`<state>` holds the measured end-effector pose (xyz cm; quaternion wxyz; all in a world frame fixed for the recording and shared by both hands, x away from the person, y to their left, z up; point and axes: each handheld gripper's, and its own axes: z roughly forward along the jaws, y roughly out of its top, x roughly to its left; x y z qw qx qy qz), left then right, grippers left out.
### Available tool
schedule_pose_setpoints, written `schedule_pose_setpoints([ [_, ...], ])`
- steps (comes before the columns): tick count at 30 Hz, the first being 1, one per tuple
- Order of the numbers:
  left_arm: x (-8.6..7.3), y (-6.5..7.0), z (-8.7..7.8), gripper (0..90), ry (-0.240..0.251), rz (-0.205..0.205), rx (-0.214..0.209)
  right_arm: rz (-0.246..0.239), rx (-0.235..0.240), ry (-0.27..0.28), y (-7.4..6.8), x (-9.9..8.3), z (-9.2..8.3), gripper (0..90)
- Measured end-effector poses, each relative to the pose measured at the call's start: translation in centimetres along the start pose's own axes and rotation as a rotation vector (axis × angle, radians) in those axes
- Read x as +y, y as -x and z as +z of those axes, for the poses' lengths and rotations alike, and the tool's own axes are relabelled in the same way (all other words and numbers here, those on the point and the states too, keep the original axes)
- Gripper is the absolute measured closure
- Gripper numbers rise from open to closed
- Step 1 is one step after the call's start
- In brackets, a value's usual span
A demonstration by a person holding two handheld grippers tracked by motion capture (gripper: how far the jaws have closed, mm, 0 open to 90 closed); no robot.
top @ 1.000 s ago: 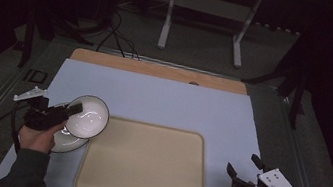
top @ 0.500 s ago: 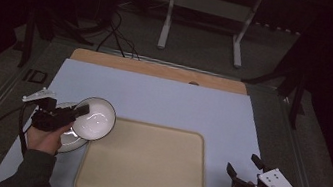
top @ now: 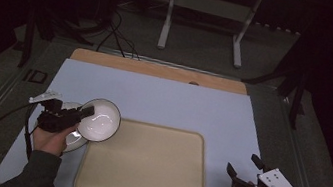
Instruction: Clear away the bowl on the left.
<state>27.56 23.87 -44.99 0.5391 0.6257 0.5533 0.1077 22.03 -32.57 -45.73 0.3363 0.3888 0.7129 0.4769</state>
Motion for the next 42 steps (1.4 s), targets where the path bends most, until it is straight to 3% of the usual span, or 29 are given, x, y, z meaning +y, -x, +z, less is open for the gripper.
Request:
schedule_pose_setpoints([
  [42,-1.1,1.5,2.8,76.1,-0.044,0.01,-0.034,0.0,-0.002,0.0,0.0,0.0,0.0,14.1],
])
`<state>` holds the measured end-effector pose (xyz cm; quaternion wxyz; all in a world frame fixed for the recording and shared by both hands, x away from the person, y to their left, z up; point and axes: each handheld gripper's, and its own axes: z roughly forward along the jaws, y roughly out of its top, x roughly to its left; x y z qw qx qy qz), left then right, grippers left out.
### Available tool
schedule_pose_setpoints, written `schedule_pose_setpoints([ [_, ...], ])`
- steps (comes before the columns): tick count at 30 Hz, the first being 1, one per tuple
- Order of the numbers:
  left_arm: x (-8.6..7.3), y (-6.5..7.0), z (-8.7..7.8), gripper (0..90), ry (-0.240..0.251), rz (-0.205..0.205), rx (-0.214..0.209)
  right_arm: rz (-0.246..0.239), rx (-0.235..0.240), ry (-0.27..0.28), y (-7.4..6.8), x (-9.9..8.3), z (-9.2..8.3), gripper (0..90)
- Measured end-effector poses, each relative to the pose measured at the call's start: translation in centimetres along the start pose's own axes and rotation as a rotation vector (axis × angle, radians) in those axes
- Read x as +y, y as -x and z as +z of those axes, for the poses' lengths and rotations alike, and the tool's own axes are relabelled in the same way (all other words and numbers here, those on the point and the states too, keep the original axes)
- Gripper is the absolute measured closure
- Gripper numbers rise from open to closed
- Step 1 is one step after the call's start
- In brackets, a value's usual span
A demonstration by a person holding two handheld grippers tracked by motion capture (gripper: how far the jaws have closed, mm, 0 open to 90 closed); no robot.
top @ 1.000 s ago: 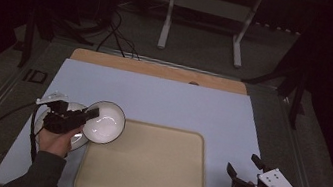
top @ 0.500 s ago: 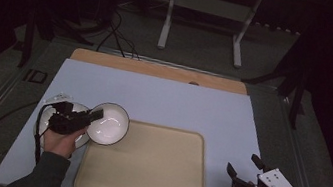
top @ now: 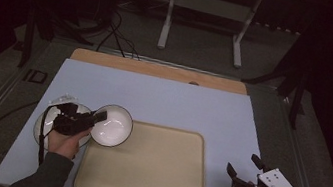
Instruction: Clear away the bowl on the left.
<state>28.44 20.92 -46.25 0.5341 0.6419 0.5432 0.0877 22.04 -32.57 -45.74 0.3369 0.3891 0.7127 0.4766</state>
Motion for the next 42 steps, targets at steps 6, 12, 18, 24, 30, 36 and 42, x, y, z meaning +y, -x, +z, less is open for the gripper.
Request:
schedule_pose_setpoints([
  [6,-0.1,0.1,0.3,76.0,-0.009,0.003,-0.002,0.001,0.0,0.0,0.0,0.0,0.0,14.1],
  [12,-0.3,0.3,0.8,75.9,-0.017,0.005,-0.007,0.0,0.001,0.0,0.0,0.0,0.0,14.1],
  [18,-0.4,0.5,1.4,75.9,-0.026,0.004,-0.016,0.0,0.002,0.0,0.0,0.0,0.0,14.0],
  [24,-0.6,0.8,2.0,75.9,-0.035,0.004,-0.025,0.001,0.002,0.0,0.0,0.0,0.0,14.1],
  [30,-0.7,1.1,2.5,75.9,-0.042,0.006,-0.03,0.001,0.002,0.0,0.0,0.0,0.0,14.1],
  [36,-0.9,1.3,2.9,75.9,-0.053,0.01,-0.032,0.001,0.001,0.0,0.0,0.0,0.0,14.1],
  [42,-0.9,1.5,3.3,75.9,-0.06,0.014,-0.033,0.0,0.002,0.001,0.0,0.0,0.0,14.1],
])
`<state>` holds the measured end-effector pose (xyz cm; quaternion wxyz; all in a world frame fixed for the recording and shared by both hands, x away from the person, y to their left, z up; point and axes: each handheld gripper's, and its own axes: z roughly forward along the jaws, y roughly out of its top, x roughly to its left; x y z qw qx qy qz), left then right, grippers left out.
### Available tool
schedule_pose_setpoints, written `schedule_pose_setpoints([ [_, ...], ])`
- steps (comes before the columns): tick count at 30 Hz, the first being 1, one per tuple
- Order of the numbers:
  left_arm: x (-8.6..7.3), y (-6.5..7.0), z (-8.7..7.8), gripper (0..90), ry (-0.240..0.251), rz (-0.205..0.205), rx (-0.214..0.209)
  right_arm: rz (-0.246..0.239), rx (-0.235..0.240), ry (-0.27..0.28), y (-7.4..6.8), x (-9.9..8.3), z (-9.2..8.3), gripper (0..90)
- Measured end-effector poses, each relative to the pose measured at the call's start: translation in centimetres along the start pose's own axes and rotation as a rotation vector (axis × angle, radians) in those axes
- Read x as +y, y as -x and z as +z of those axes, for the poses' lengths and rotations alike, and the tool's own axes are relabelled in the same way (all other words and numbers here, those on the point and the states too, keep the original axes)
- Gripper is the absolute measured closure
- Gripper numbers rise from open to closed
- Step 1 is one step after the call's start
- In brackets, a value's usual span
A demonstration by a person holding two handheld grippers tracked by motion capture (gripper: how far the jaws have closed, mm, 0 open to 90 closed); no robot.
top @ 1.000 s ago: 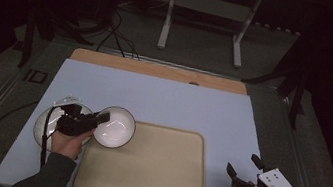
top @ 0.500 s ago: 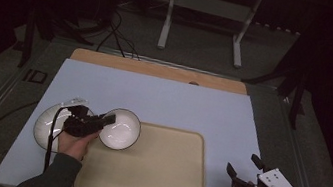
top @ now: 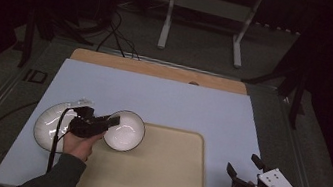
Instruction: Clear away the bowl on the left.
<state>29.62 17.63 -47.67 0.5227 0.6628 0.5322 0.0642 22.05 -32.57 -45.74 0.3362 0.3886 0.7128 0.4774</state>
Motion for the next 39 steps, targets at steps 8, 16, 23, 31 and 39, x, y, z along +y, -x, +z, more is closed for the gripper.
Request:
schedule_pose_setpoints([
  [8,-0.2,0.3,0.8,75.8,-0.016,0.007,-0.003,0.001,0.0,-0.001,0.0,0.0,0.0,14.1],
  [16,-0.5,0.7,1.8,75.5,-0.045,0.02,-0.006,0.001,-0.001,-0.002,0.0,0.0,0.0,14.1],
  [23,-0.8,1.0,2.6,75.5,-0.074,0.028,-0.007,0.002,0.0,-0.003,0.0,0.0,0.0,14.1],
  [31,-1.4,1.6,3.6,75.5,-0.11,0.037,-0.011,0.001,0.0,-0.002,0.0,0.0,0.0,14.1],
  [39,-2.1,1.7,4.3,75.5,-0.149,0.035,-0.011,0.001,0.001,-0.001,0.0,0.0,0.0,14.0],
])
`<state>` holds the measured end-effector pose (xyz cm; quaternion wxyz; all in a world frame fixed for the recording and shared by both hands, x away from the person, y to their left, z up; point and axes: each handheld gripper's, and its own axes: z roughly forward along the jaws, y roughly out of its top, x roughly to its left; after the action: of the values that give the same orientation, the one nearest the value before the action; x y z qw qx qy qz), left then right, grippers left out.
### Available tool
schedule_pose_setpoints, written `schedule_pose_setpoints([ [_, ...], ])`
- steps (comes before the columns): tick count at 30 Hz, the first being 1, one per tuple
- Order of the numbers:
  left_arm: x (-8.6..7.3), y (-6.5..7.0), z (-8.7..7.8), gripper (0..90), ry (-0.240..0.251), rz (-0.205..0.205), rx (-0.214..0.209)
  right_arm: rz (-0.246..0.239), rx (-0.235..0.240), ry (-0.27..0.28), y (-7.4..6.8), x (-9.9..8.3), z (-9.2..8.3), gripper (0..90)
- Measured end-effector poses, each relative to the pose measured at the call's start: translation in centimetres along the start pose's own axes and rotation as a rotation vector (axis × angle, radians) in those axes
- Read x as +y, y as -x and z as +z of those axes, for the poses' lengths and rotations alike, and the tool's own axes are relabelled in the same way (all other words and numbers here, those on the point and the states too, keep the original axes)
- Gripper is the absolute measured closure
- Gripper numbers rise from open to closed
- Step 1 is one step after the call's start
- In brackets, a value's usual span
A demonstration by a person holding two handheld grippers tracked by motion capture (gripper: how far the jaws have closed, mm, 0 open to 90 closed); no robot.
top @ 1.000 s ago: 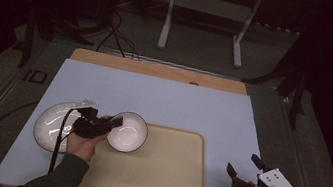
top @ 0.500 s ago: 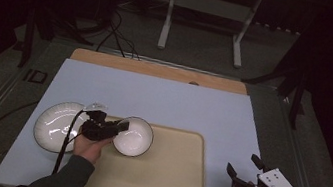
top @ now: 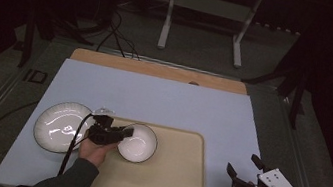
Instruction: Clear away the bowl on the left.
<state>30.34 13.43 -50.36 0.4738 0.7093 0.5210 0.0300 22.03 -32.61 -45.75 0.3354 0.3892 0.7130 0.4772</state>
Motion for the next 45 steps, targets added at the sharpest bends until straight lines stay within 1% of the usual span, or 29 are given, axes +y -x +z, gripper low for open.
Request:
schedule_pose_setpoints([
  [1,0.0,0.0,0.0,75.5,0.0,0.0,0.0,0.0,0.0,0.0,0.0,0.0,0.0,14.0],
  [2,-0.3,0.2,0.3,75.5,-0.014,0.003,-0.002,0.001,0.0,0.001,0.0,0.0,0.0,14.1],
  [6,-0.8,0.4,0.8,75.5,-0.037,0.006,-0.004,0.001,0.001,0.001,0.0,0.0,0.0,14.1],
  [8,-1.0,0.4,1.2,75.3,-0.053,0.003,-0.004,0.003,0.002,0.002,0.0,0.0,0.0,14.1],
  [11,-1.2,0.4,1.5,75.3,-0.06,-0.005,-0.01,0.002,0.001,0.003,0.0,0.0,-0.1,14.1],
  [12,-1.2,0.5,1.4,75.4,-0.062,-0.002,-0.006,0.002,0.001,0.003,0.0,0.0,0.0,14.1],
  [13,-1.3,0.6,1.5,75.6,-0.064,0.011,0.01,0.001,0.001,0.003,0.0,0.0,0.0,14.1],
  [15,-1.3,0.9,1.5,76.7,-0.079,0.054,0.054,0.002,0.001,0.001,0.0,0.0,0.0,14.1],
  [19,-1.3,0.8,1.6,77.7,-0.088,0.055,0.069,0.001,0.001,0.0,0.0,0.0,0.0,14.1],
  [20,-1.3,0.6,1.8,77.7,-0.099,0.052,0.087,0.002,0.001,0.001,0.0,0.0,0.0,14.1],
  [21,-1.3,0.4,1.8,76.0,-0.1,0.053,0.074,0.002,0.001,0.001,0.0,0.0,0.0,14.1],
  [22,-1.3,0.4,1.8,74.6,-0.101,0.055,0.071,0.002,0.001,0.0,0.0,0.0,0.0,14.1],
  [25,-1.2,0.3,1.8,67.1,-0.1,0.051,0.084,0.001,0.003,-0.001,0.0,0.0,0.0,14.1],
  [27,-1.1,0.3,1.6,59.1,-0.091,0.045,0.099,0.001,0.002,0.0,0.0,0.0,0.0,14.0],
  [28,-1.1,0.3,1.6,57.0,-0.091,0.045,0.099,0.002,0.001,0.0,0.0,0.0,0.0,14.1],
  [30,-0.8,0.5,1.1,52.4,-0.078,0.061,0.118,0.003,0.001,0.002,0.0,0.0,0.0,14.1],
  [32,-0.6,0.7,0.7,48.3,-0.077,0.087,0.135,0.003,0.002,0.002,0.0,0.0,0.0,14.1],
  [35,-0.2,1.2,-0.1,41.5,-0.066,0.147,0.179,0.003,0.002,0.001,0.0,0.0,0.0,14.1],
  [37,0.1,1.5,-0.7,39.1,-0.054,0.177,0.189,0.003,0.001,0.002,0.0,0.0,-0.1,14.1],
  [40,0.2,1.6,-1.6,37.5,-0.037,0.206,0.2,0.004,0.0,0.002,0.0,0.0,-0.1,14.1],
  [41,0.3,1.6,-2.0,37.2,-0.031,0.21,0.206,0.004,0.0,0.002,0.0,0.0,-0.1,14.1],
  [42,0.3,1.6,-2.0,37.1,-0.031,0.21,0.206,0.004,0.0,0.002,0.0,0.0,-0.1,14.1],
  [43,0.4,1.4,-2.6,37.1,-0.009,0.208,0.21,0.004,0.0,0.002,0.0,0.0,-0.1,14.1],
  [45,0.5,1.3,-3.4,37.3,0.026,0.21,0.232,0.005,0.0,0.002,0.0,0.0,-0.1,14.1],
])
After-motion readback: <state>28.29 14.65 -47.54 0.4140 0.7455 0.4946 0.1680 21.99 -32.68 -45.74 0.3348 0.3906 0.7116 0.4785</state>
